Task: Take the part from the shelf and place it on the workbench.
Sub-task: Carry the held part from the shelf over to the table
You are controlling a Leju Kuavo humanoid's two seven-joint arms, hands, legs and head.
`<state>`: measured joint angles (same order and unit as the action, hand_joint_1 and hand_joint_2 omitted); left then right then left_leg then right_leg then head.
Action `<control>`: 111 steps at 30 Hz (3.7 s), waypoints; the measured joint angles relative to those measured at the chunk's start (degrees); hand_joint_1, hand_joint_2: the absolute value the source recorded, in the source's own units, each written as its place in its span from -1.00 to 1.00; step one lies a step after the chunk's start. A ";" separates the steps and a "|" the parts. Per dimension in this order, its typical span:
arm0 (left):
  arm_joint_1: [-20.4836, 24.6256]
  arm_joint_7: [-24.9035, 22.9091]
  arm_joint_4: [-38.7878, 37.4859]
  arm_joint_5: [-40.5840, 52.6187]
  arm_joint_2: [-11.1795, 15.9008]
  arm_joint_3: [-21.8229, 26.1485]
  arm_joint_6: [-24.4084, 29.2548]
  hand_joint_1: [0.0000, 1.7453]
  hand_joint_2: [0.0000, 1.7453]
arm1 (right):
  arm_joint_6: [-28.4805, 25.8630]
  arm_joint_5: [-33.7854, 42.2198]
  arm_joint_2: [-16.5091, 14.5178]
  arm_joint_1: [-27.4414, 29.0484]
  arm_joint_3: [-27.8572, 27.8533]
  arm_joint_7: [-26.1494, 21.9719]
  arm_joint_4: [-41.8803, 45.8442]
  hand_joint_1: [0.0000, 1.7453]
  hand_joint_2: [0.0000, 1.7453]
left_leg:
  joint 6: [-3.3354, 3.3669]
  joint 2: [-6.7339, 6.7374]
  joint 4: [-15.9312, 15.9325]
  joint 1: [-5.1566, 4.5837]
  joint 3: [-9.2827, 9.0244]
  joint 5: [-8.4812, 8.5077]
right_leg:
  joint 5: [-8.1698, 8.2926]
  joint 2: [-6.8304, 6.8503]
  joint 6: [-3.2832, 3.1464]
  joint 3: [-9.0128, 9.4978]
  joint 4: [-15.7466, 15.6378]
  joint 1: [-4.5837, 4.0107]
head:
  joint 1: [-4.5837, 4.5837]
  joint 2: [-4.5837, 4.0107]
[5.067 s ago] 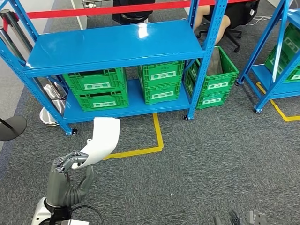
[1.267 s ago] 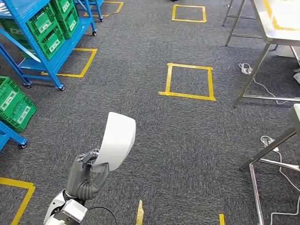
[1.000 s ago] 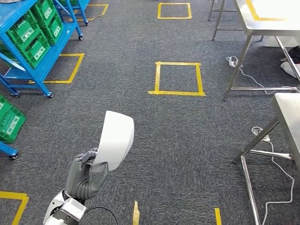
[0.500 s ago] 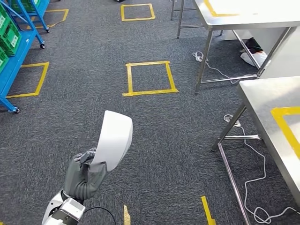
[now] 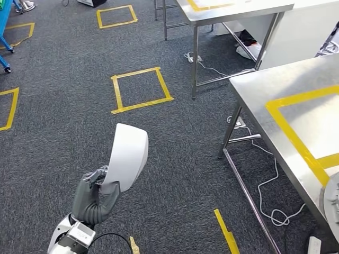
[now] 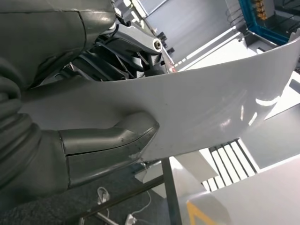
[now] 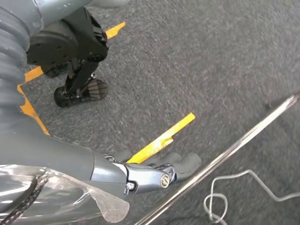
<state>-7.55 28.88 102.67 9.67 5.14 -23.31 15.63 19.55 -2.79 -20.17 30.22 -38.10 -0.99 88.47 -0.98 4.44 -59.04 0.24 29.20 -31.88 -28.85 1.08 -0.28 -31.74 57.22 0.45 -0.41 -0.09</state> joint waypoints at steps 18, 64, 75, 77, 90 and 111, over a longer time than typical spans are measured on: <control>-0.30 0.23 0.02 0.10 -0.21 0.15 0.26 1.00 1.00 | 0.04 0.59 -0.01 0.19 0.92 0.36 0.74 -1.00 1.00 | 4.10 -4.49 3.56 -1.11 0.07 3.45 | -6.64 -2.20 2.03 -3.66 10.92 -0.40 | 0.30 -0.02; 2.87 -0.08 -1.16 -2.51 -0.65 2.52 -1.81 1.00 1.00 | 2.98 -0.48 0.01 1.66 1.89 1.40 2.67 -1.00 1.00 | 0.82 -3.39 -9.35 -0.56 8.14 -1.23 | -0.15 -1.15 -0.38 1.85 -1.37 -0.40 | -0.06 0.00; 11.16 -5.19 -6.60 -0.10 -2.16 5.76 -4.81 1.00 1.00 | 4.53 -6.98 -0.01 0.01 1.28 2.24 -0.43 -1.00 1.00 | 0.76 -7.86 -0.08 1.17 3.02 3.18 | 0.03 -8.27 2.63 -0.73 0.29 0.80 | -0.05 0.00; 12.08 -5.64 -7.29 0.28 -2.28 5.78 -4.80 1.00 1.00 | 4.56 -7.72 -0.01 0.02 1.06 1.97 -1.01 -1.00 1.00 | 1.63 -6.42 0.24 1.25 3.01 3.32 | -1.26 -6.21 3.07 -2.08 2.11 0.66 | 0.26 0.00; 13.94 -7.17 -9.86 1.64 -2.40 5.76 -4.74 1.00 1.00 | 7.00 -13.79 -0.01 -0.10 0.72 0.45 -3.44 -1.00 1.00 | 0.89 -1.57 0.39 0.31 2.63 2.79 | -0.19 -0.61 1.57 -0.53 0.54 -0.15 | 0.61 0.00; 15.43 -7.94 -11.93 3.39 -2.63 5.54 -3.88 1.00 1.00 | 8.29 -15.21 0.00 -0.98 -0.31 -0.23 -4.65 -1.00 1.00 | 2.49 -3.95 1.22 0.60 3.54 4.48 | -6.57 -1.72 2.80 -4.23 10.31 0.08 | 1.12 0.00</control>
<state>7.88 20.94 90.74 13.06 2.51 -17.77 11.75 27.83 -18.00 -20.17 29.24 -38.41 -1.22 83.82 1.51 0.49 -57.82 0.84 32.73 -27.40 -35.42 -0.64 2.52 -35.97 67.53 0.53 0.70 -0.09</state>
